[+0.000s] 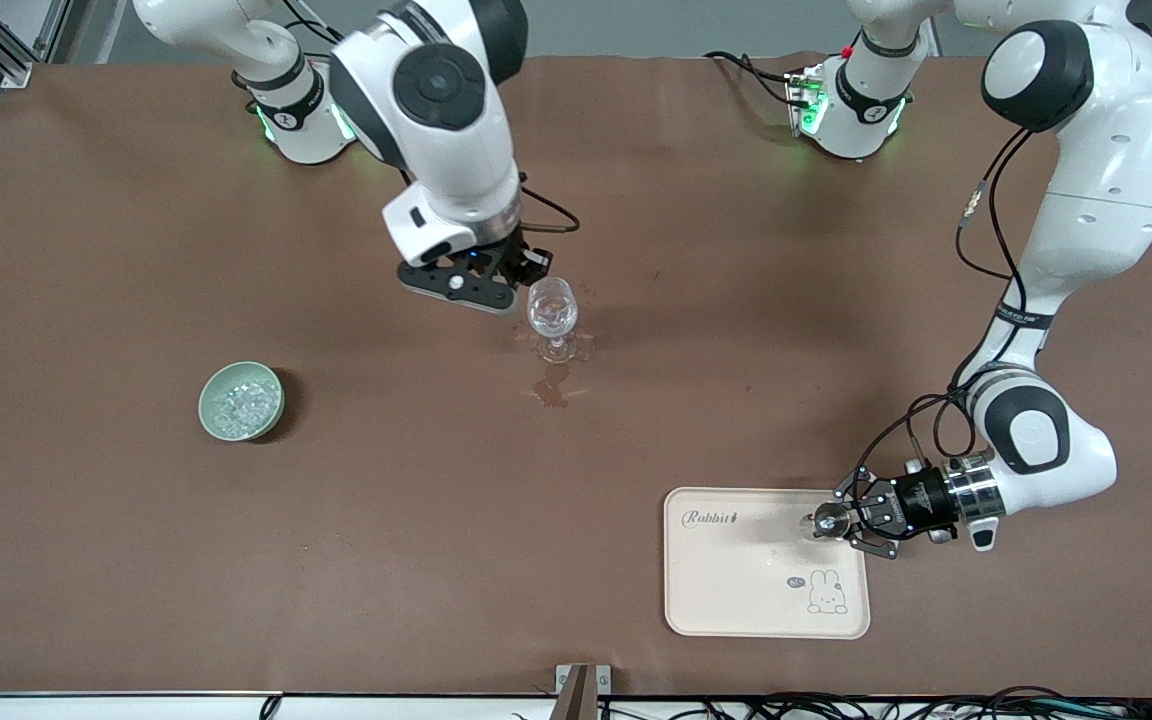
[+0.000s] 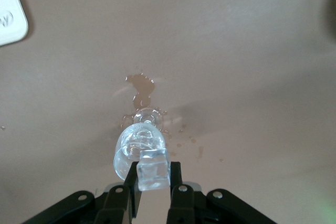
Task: Pour wine and add ice with both arms
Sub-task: 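Open the right gripper over the glass while the left gripper lowers the jigger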
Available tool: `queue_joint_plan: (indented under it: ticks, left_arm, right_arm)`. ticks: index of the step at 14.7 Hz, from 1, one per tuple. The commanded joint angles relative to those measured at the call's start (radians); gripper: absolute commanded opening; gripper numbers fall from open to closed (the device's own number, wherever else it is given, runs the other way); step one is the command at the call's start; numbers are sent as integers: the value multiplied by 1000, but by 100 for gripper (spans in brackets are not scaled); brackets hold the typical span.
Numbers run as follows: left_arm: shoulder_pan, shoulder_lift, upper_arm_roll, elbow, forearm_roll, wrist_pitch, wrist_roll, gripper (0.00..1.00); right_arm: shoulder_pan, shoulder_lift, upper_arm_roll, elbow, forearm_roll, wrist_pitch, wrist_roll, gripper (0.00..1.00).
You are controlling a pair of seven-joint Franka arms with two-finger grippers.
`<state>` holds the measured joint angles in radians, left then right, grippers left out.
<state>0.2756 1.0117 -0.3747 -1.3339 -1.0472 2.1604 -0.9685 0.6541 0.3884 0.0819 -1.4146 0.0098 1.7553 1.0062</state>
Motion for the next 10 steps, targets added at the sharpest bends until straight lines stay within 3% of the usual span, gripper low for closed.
queue_joint_plan:
  ticks: [1, 5, 8, 10]
  left_arm:
    - [2, 47, -3, 33, -75, 6, 68, 0]
    - [2, 67, -1, 32, -119, 4, 82, 2]
    - [2, 82, -3, 32, -122, 4, 82, 14]
    - [2, 84, -1, 28, -125, 4, 80, 33]
  right_arm:
    - [22, 39, -8, 9, 2, 13, 12, 1]
    - [51, 75, -8, 8, 6, 39, 26, 2]
    - [67, 96, -8, 5, 7, 39, 34, 2]
    - [73, 98, -8, 2, 15, 38, 34, 2]
